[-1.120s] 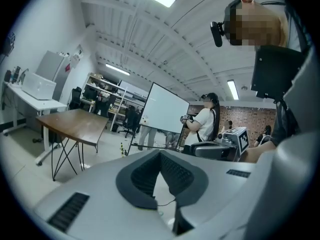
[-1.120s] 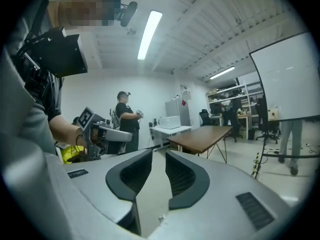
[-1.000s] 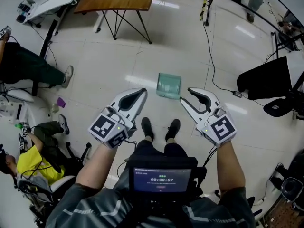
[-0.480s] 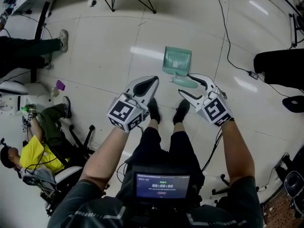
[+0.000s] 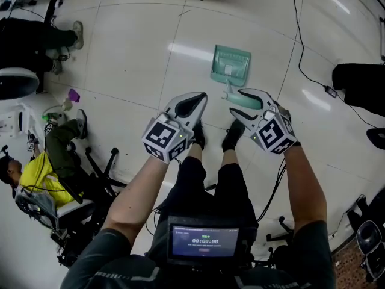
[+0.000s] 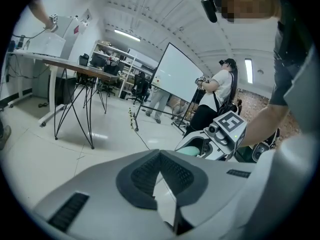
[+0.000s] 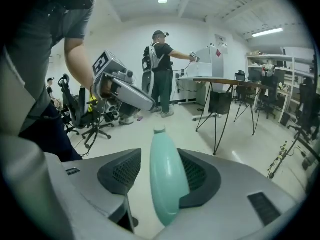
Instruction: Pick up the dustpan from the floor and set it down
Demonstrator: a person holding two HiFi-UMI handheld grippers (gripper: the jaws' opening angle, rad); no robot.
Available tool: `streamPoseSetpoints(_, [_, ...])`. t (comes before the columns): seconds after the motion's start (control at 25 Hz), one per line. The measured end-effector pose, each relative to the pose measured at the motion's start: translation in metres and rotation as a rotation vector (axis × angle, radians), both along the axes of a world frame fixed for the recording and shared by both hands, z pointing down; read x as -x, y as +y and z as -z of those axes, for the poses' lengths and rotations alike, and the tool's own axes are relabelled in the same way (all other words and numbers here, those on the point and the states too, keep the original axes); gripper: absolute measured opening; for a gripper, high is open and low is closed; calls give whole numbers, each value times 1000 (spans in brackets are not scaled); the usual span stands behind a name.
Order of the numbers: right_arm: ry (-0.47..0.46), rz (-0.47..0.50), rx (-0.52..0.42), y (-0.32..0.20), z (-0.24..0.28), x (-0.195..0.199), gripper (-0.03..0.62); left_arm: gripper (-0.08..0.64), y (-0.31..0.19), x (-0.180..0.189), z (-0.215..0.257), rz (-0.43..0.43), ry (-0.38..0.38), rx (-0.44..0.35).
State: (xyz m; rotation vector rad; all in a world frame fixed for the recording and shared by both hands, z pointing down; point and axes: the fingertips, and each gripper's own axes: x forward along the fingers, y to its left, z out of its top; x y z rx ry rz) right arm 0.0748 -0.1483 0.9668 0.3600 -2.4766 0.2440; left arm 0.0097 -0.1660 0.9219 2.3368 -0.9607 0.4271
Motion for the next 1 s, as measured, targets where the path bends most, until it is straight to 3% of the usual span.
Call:
streamPoseSetpoints(0.2, [-12,32,-35,3,-12,7,126,18,6,-1,-9,7,28,15])
streamPoseSetpoints(0.4, [-29,37,-59,0,-12,6,120,18,-1,-7,1,23,61,-15])
streamPoseSetpoints(0.52, [-48,49,-61,3,17,14,118,18,0,-1,29,29,79,-37])
streamPoseSetpoints(0.68, [-101,29,-63,8,109,21,117,18,1,11,115,38,119,-100])
streamPoseSetpoints(0.84, [-152,34,-69,24,229,20,117,18,13,19,221,29,125,-153])
streamPoseSetpoints(1.0, [-190,22,-79,51,350,29,117,18,36,36,331,17,180,-224])
